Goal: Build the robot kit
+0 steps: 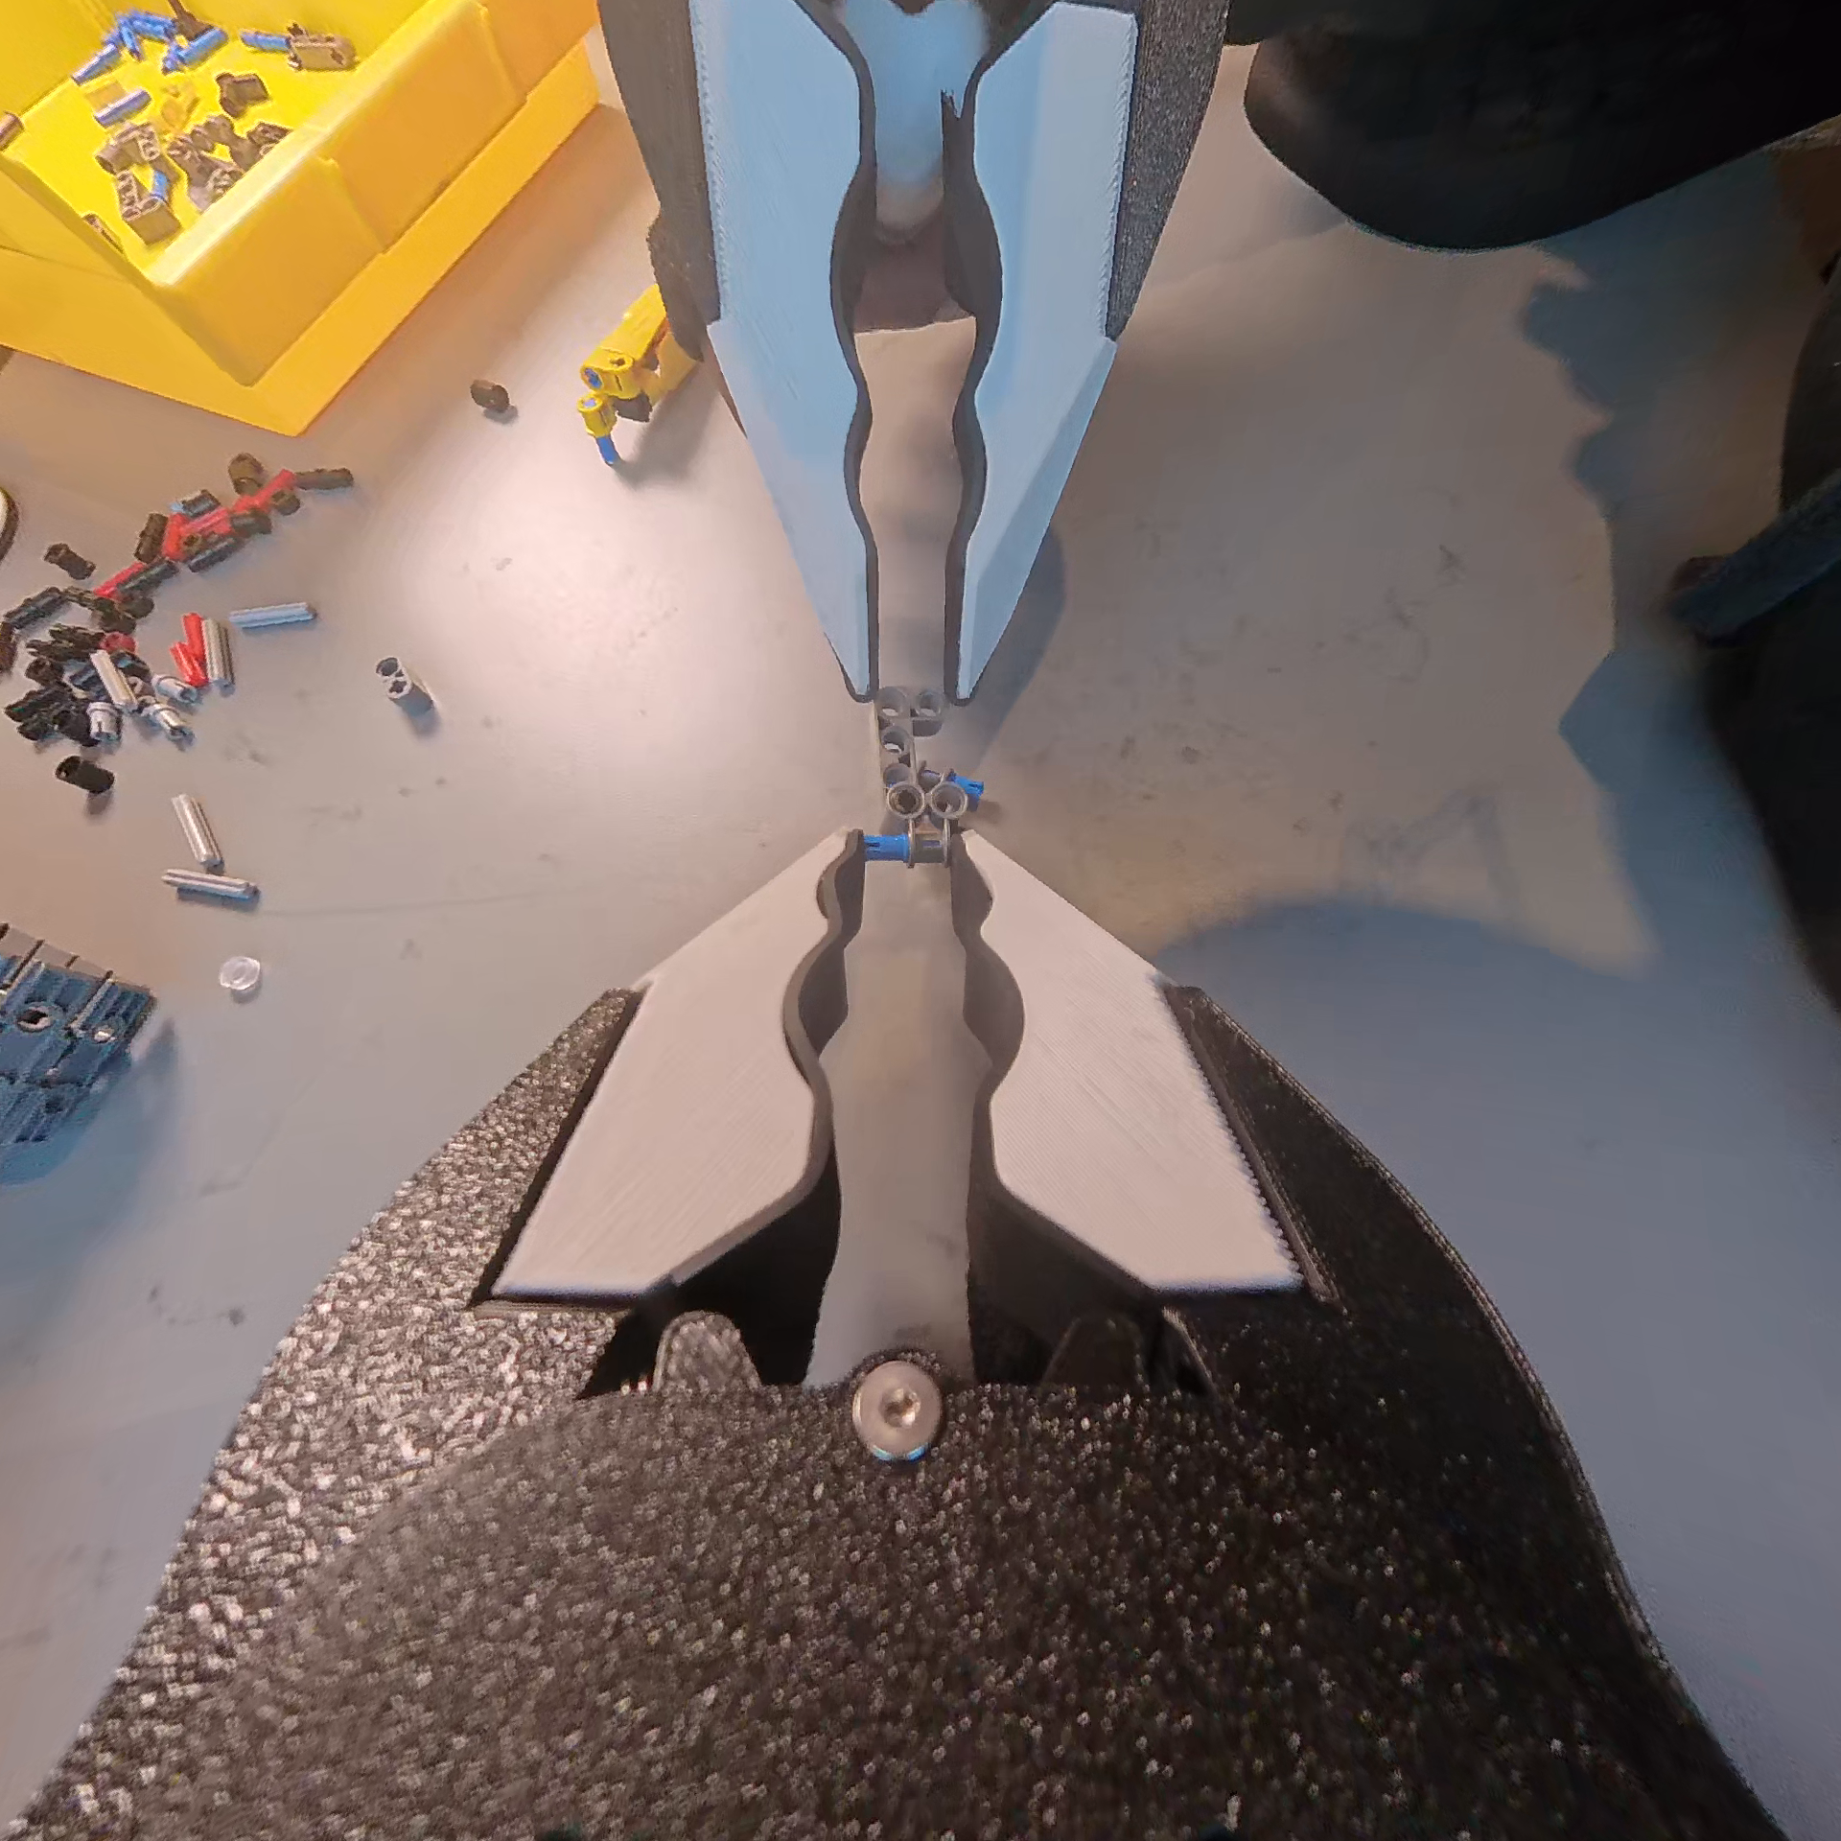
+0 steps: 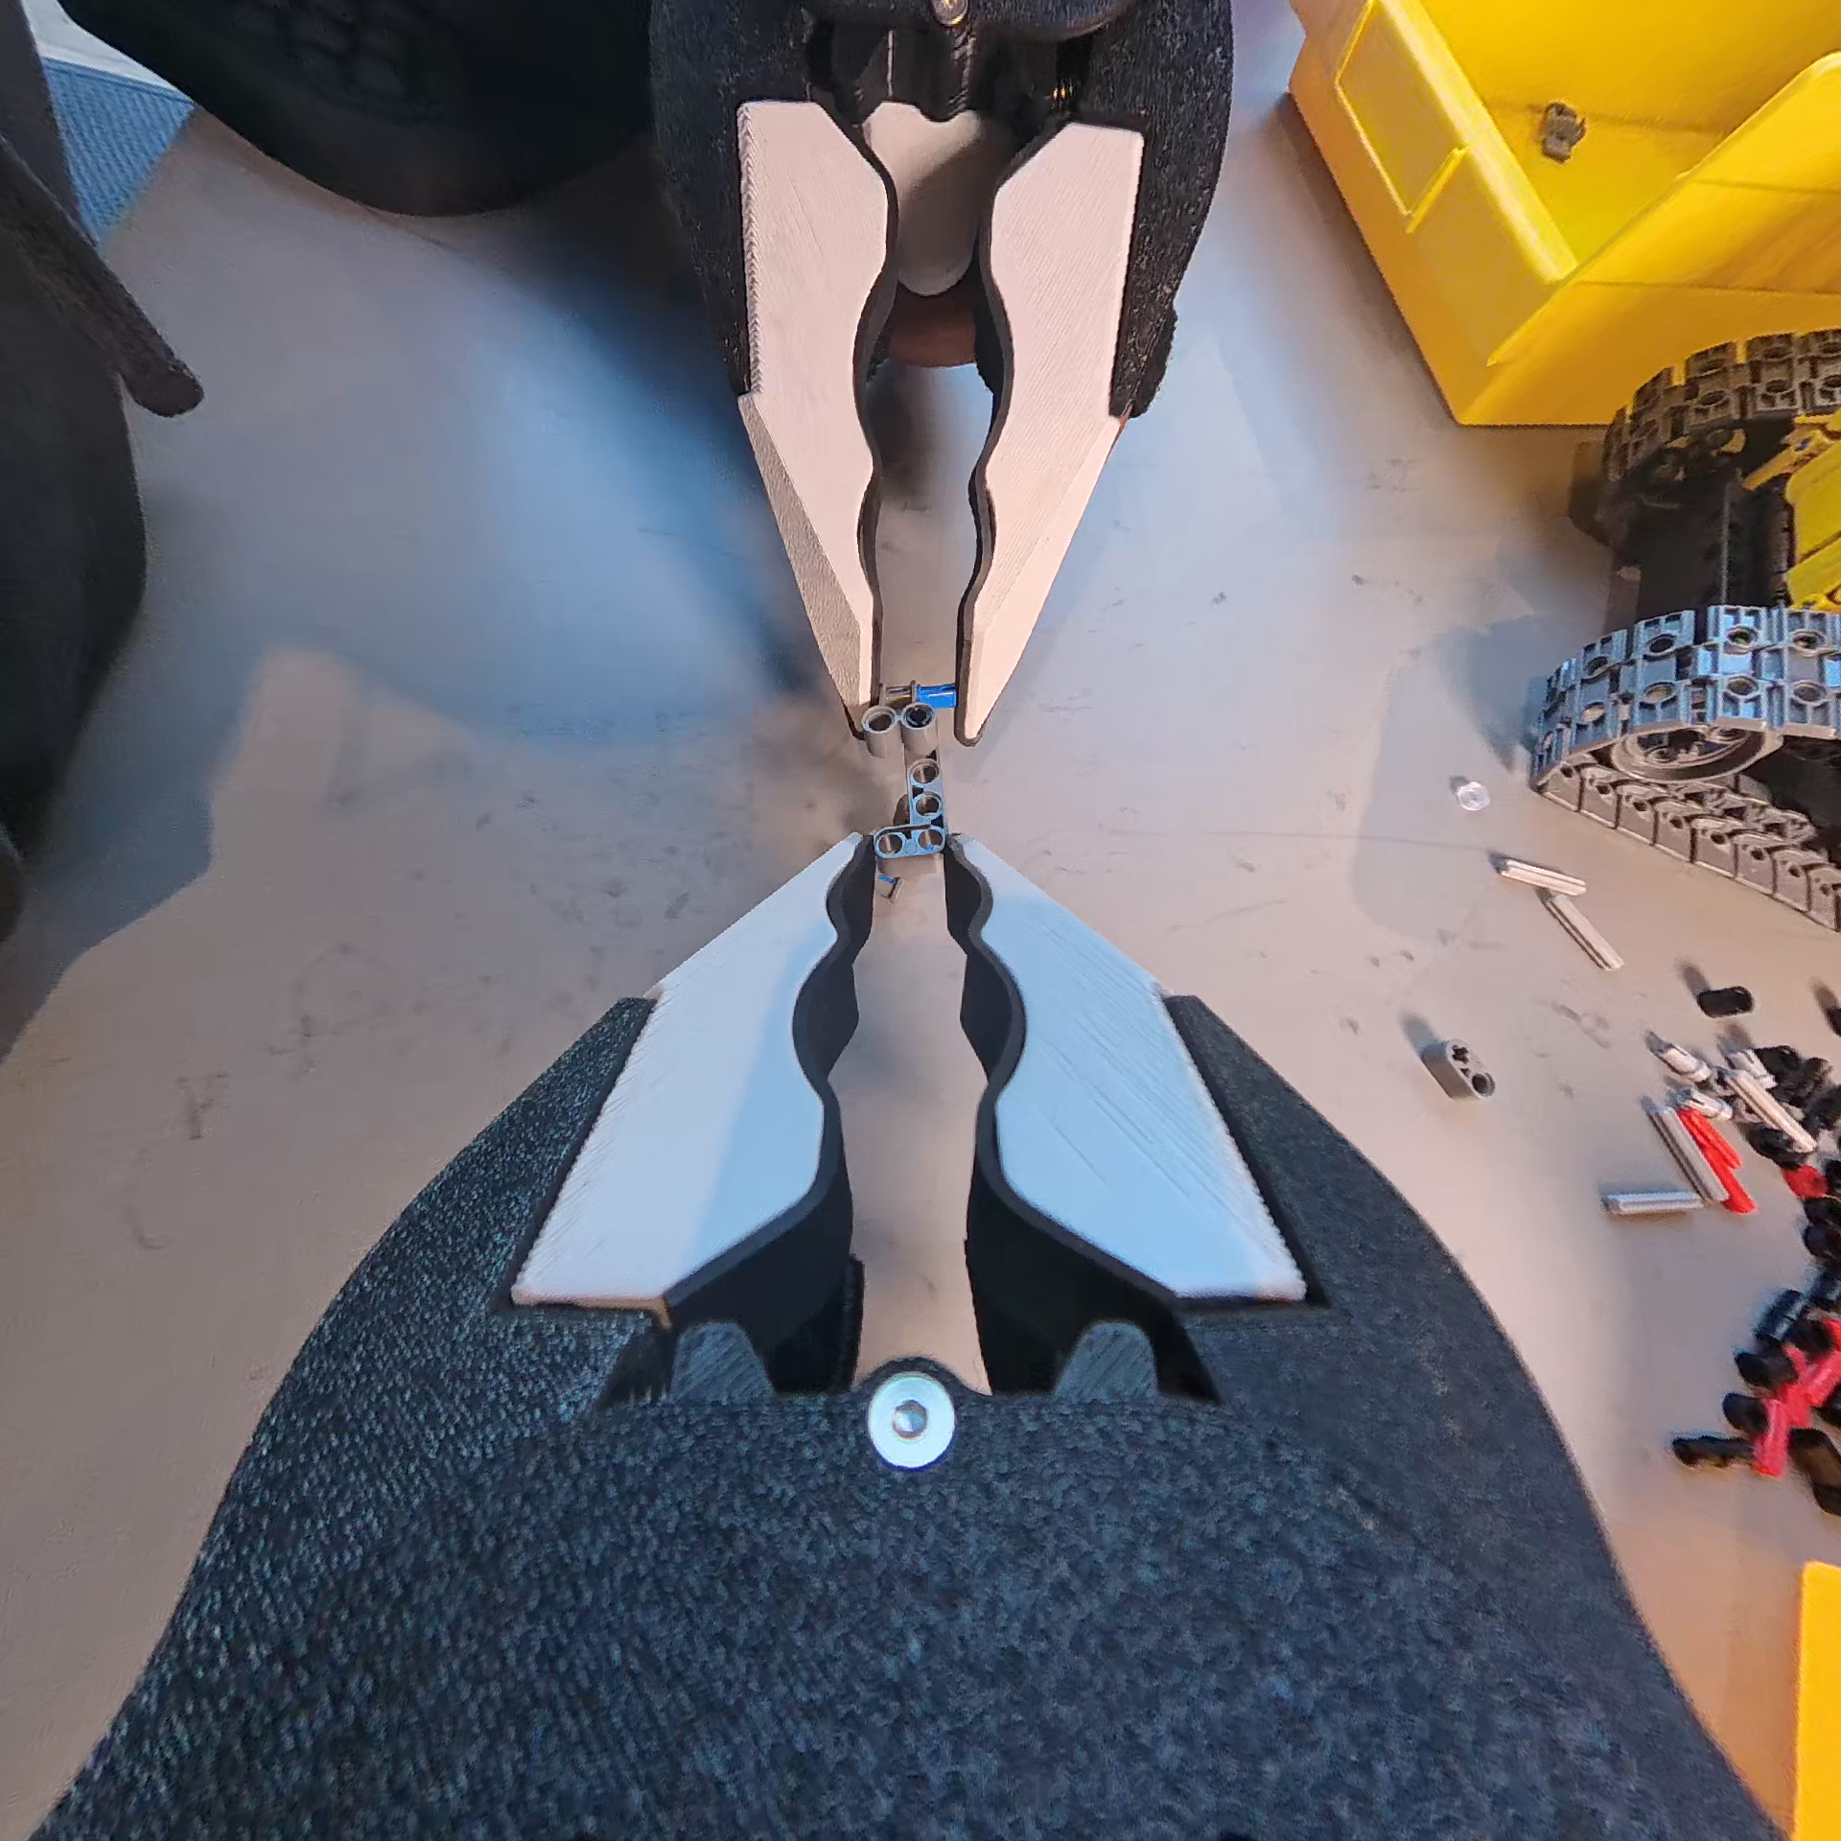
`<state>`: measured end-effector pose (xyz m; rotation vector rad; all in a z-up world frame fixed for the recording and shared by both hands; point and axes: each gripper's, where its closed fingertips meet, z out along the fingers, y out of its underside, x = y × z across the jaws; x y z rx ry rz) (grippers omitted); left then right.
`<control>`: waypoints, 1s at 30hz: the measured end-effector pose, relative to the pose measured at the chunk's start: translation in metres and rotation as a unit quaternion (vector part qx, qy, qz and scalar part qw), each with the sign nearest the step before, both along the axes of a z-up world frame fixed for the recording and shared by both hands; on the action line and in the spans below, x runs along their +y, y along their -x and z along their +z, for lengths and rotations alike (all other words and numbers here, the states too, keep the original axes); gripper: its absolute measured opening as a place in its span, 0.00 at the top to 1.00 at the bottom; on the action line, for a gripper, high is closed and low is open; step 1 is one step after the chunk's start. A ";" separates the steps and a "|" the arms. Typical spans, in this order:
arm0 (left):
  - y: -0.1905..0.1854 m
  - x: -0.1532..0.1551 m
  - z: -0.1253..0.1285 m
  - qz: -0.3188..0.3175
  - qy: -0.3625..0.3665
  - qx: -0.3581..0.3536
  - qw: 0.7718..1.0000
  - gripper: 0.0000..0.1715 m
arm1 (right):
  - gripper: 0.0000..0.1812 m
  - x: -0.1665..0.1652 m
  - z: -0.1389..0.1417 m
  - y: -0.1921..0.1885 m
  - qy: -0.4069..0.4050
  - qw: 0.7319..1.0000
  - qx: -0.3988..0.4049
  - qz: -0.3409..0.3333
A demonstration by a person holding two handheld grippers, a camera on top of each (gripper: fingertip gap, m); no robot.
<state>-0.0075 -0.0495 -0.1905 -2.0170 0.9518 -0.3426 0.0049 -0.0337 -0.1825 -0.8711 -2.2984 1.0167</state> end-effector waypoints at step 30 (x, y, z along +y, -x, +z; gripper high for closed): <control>-0.001 0.012 0.035 0.022 -0.095 -0.031 0.995 0.91 | 0.91 0.003 0.026 0.007 0.028 0.998 0.059 -0.021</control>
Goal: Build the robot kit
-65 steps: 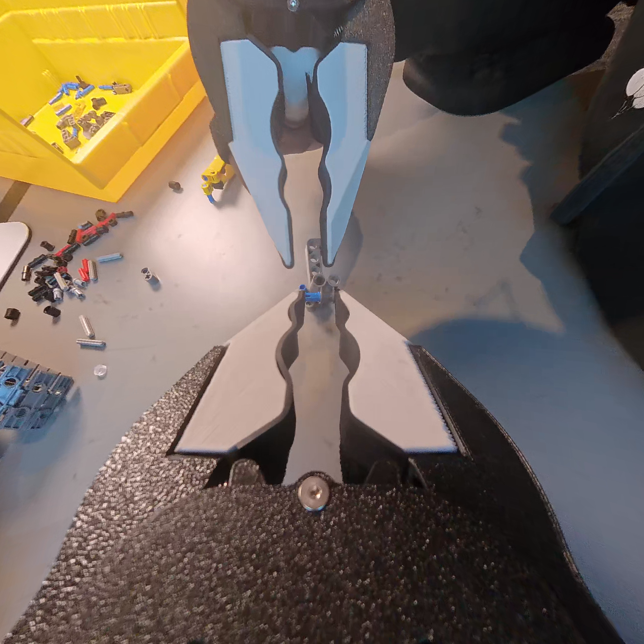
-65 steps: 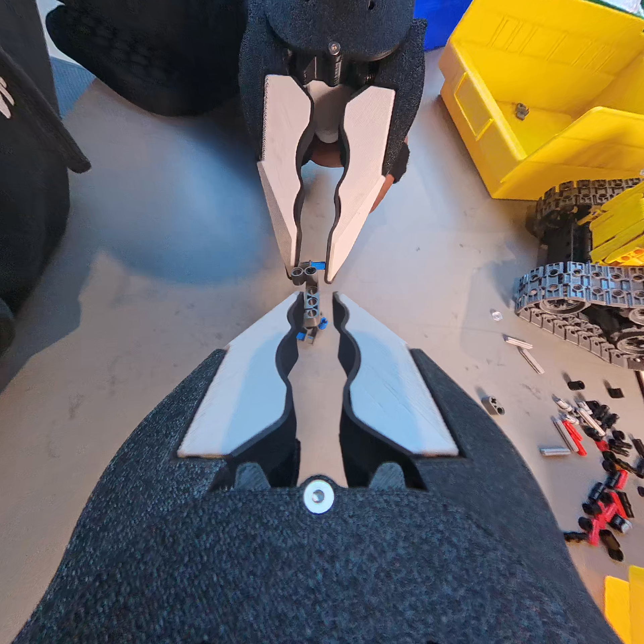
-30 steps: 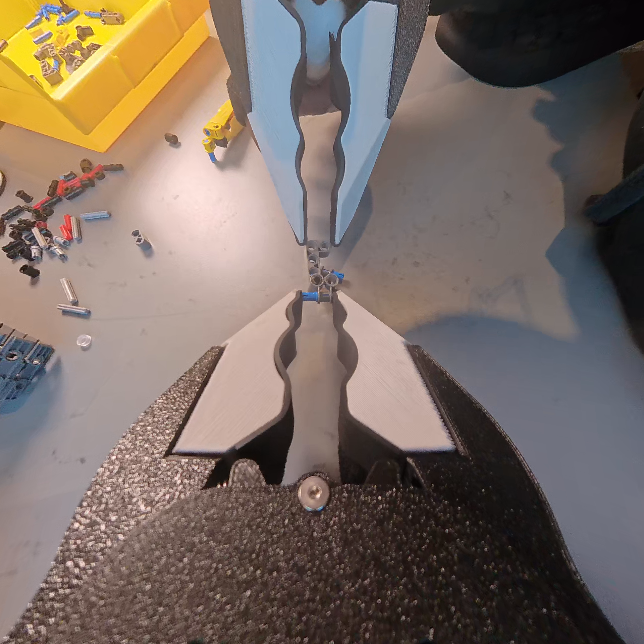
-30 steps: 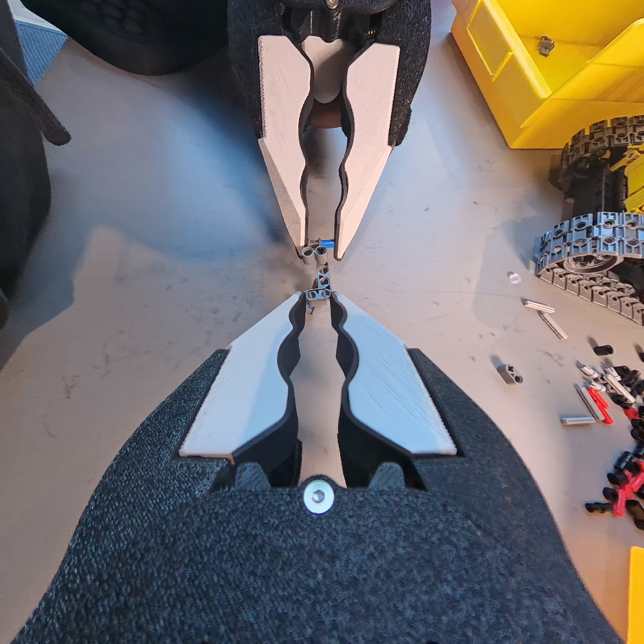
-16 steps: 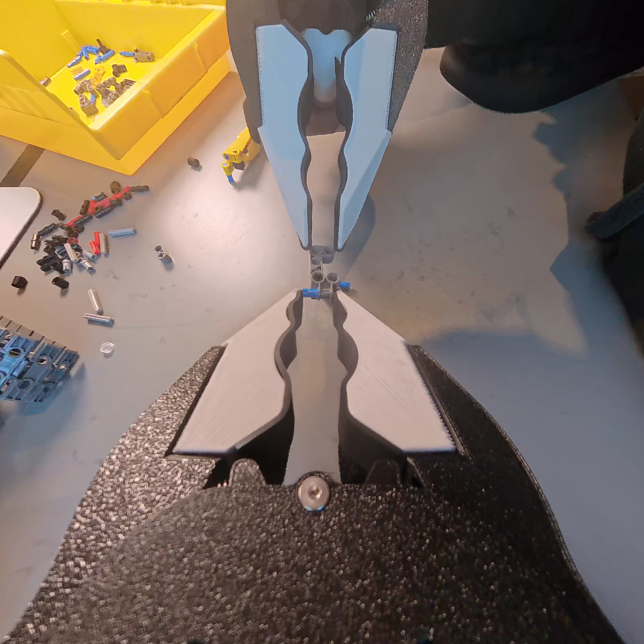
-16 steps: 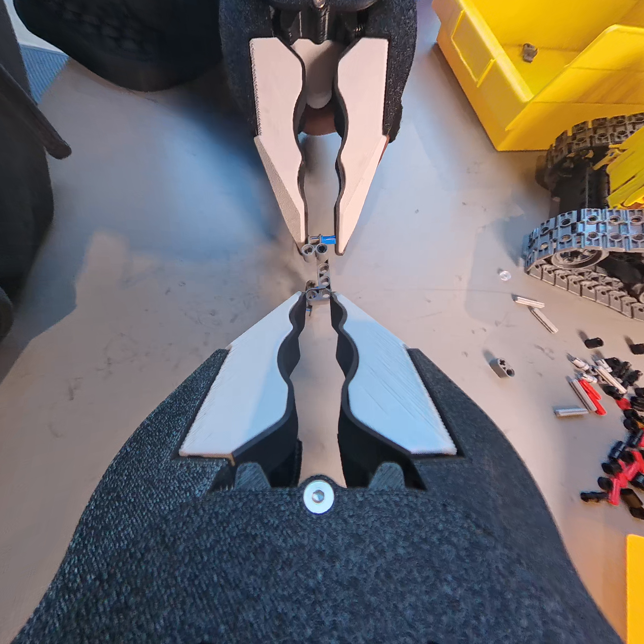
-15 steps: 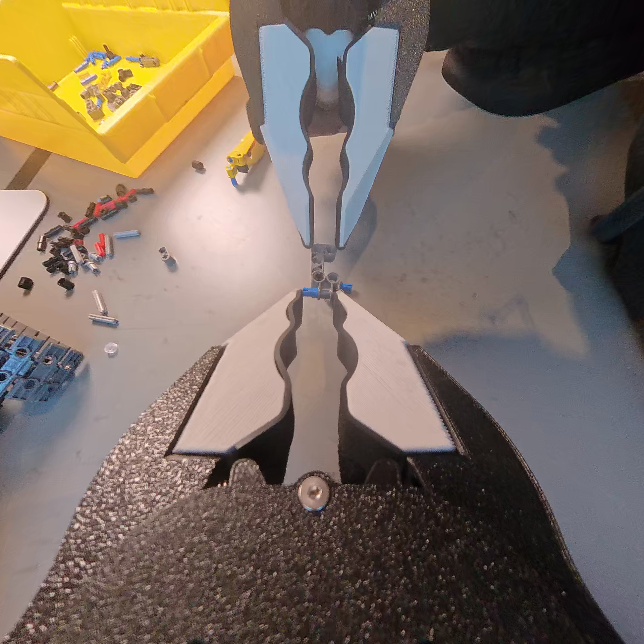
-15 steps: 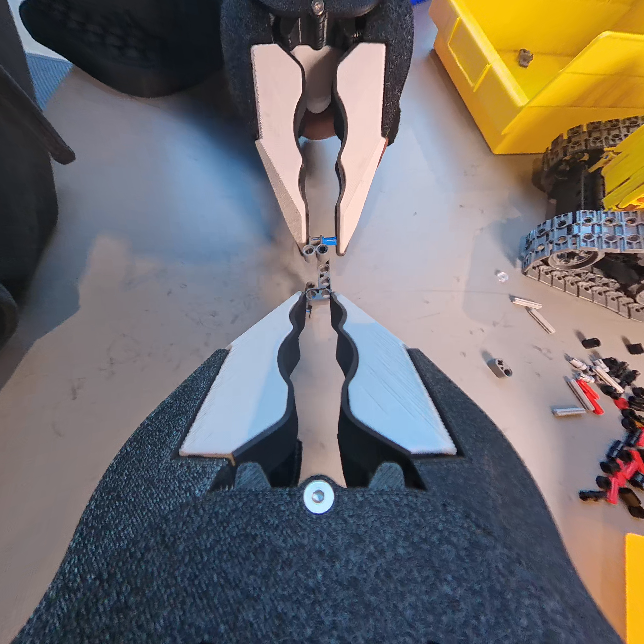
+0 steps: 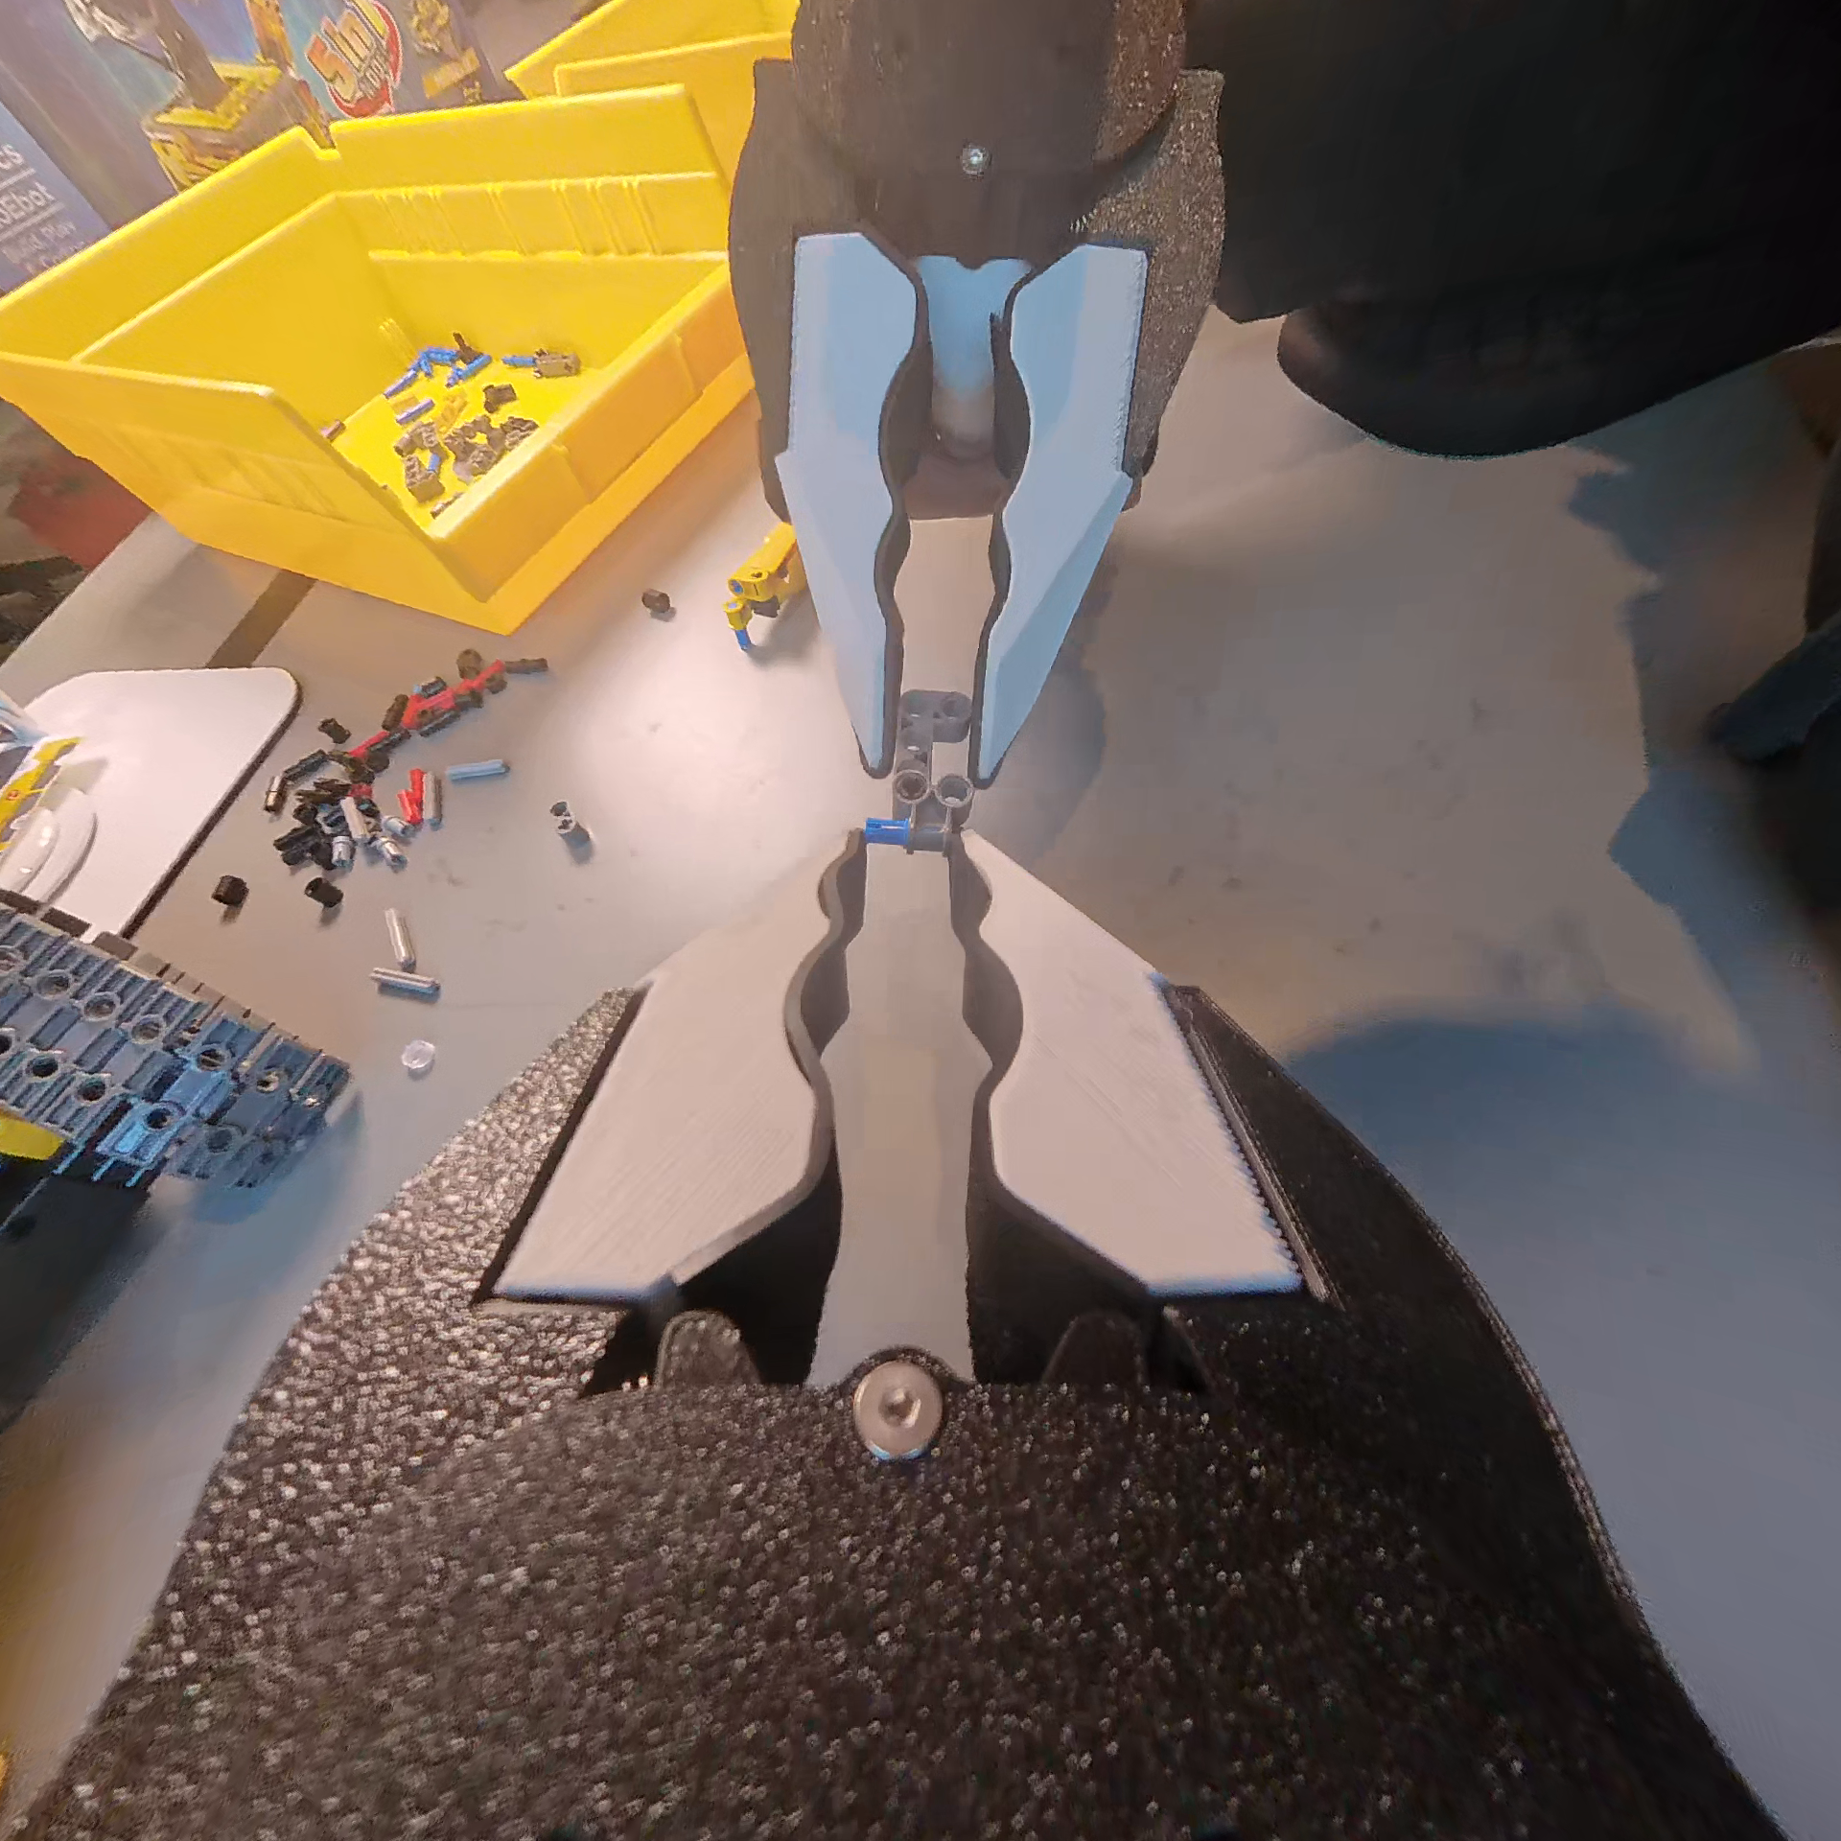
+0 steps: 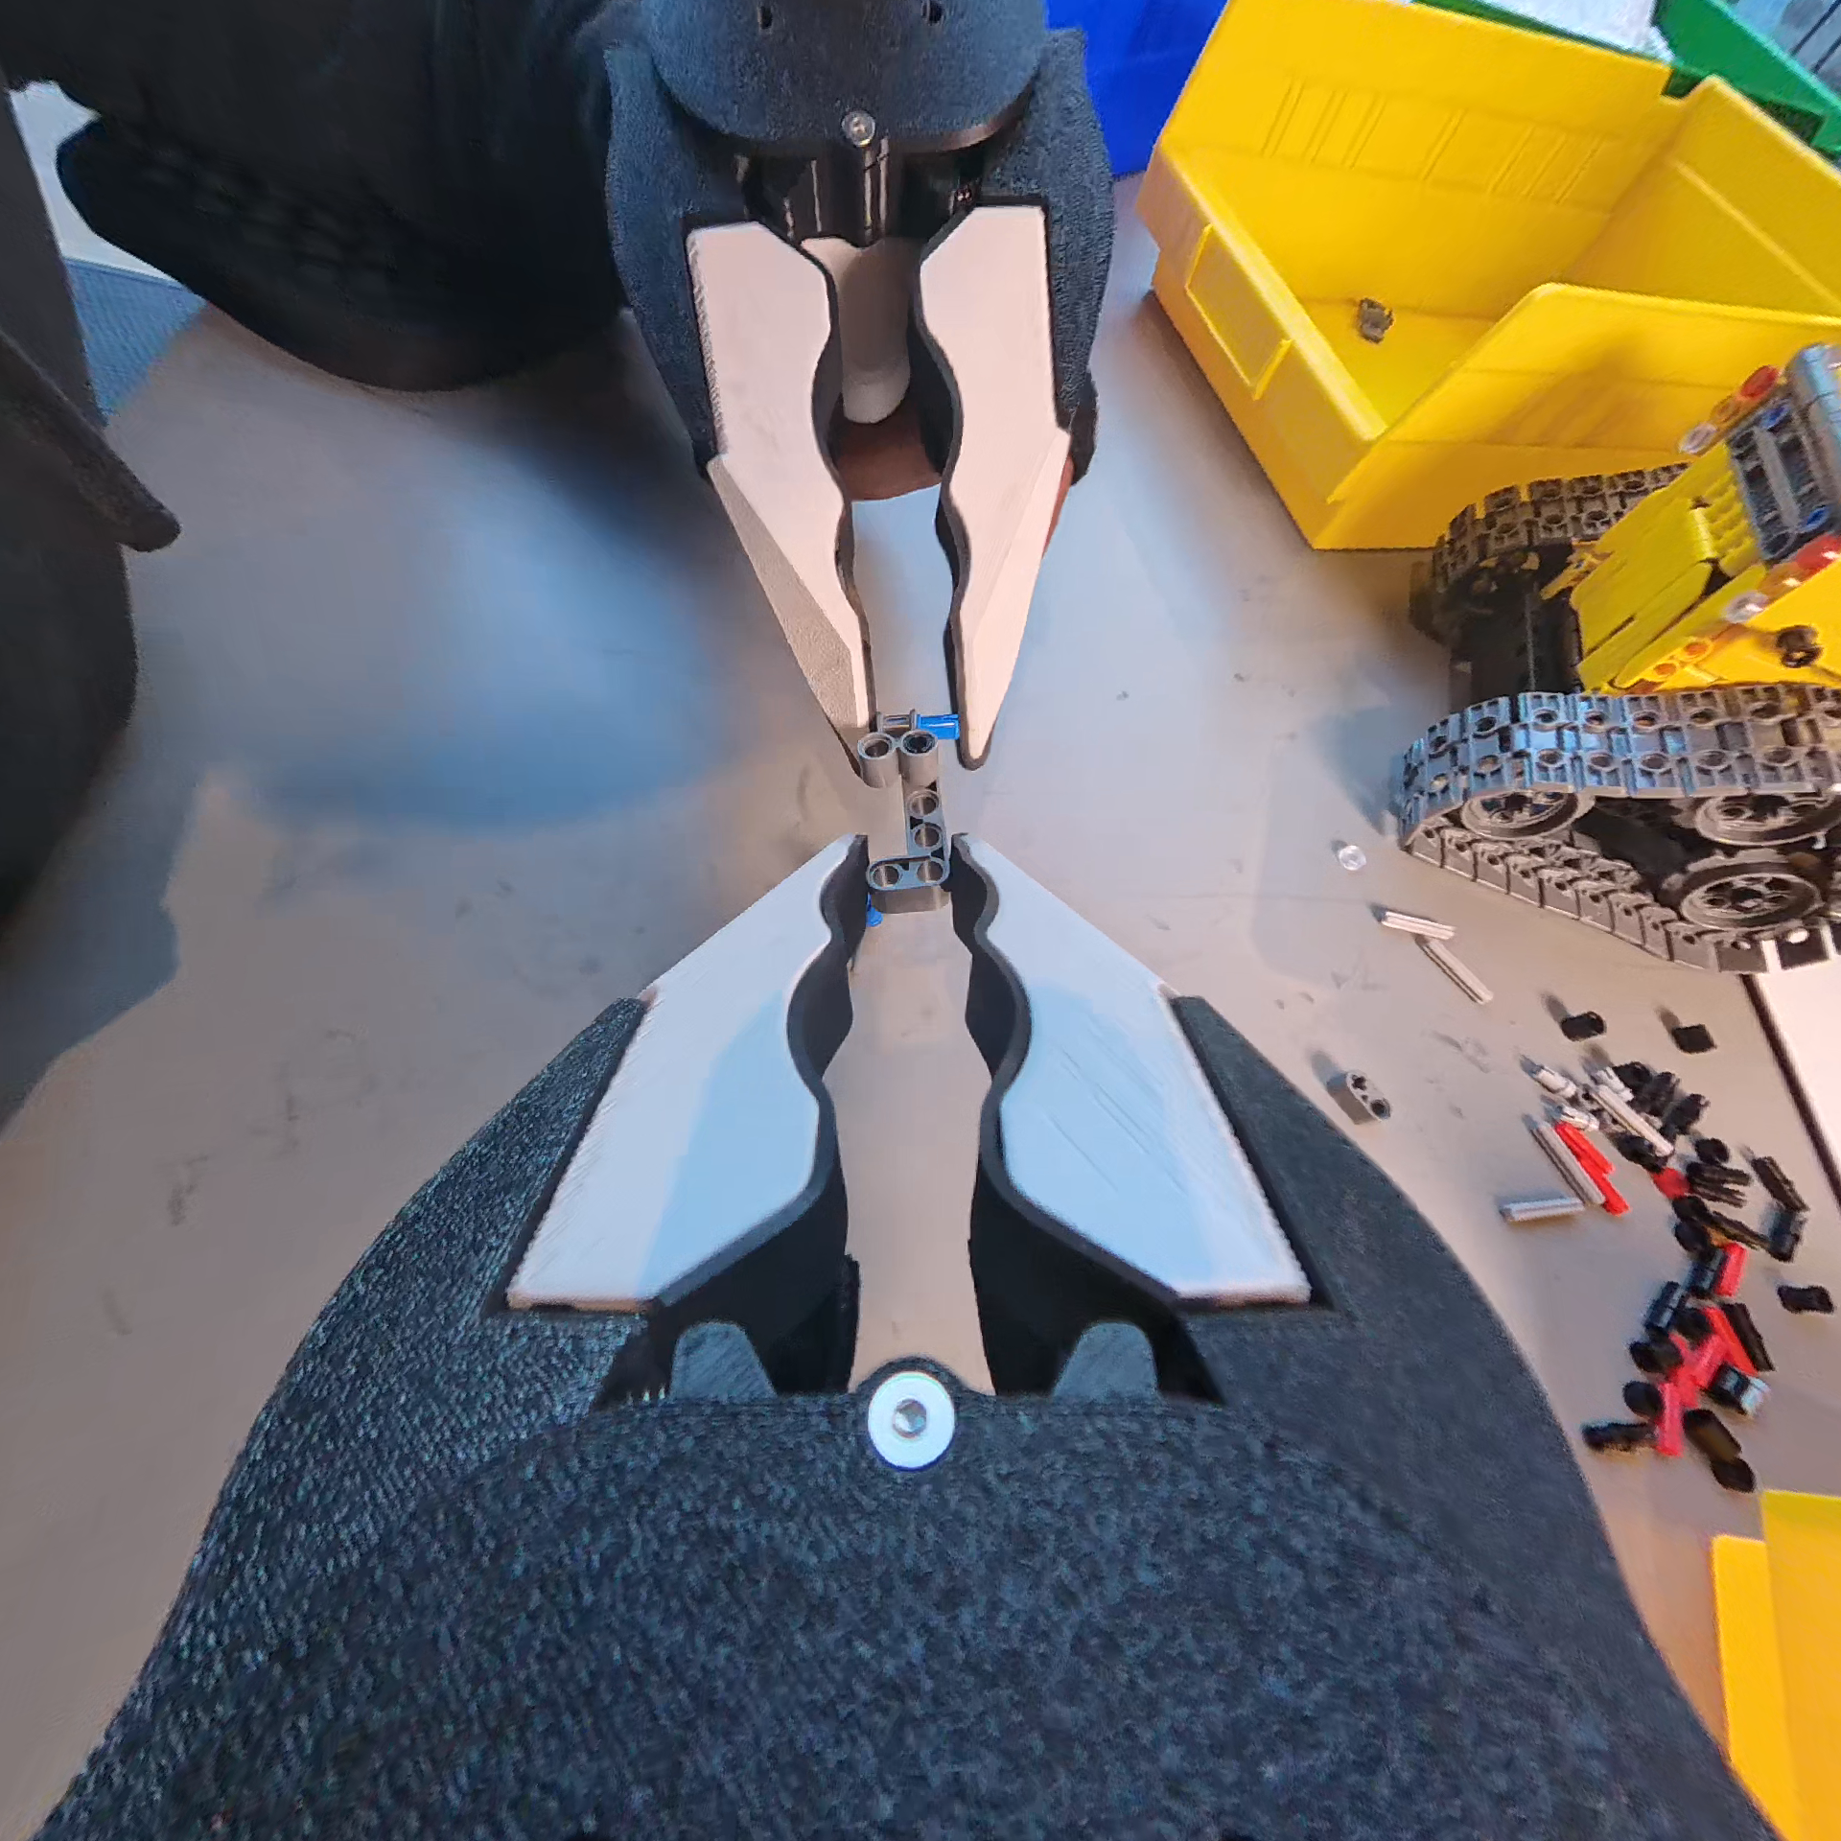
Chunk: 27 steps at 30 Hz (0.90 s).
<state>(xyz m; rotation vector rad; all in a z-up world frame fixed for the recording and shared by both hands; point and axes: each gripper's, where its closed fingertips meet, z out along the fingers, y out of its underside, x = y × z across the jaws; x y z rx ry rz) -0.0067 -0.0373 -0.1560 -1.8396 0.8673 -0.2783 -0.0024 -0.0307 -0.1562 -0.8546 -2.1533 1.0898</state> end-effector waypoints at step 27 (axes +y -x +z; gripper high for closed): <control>0.014 0.011 0.031 0.064 -0.039 -0.084 0.994 0.90 | 0.91 0.013 0.024 0.016 -0.014 0.995 0.082 -0.058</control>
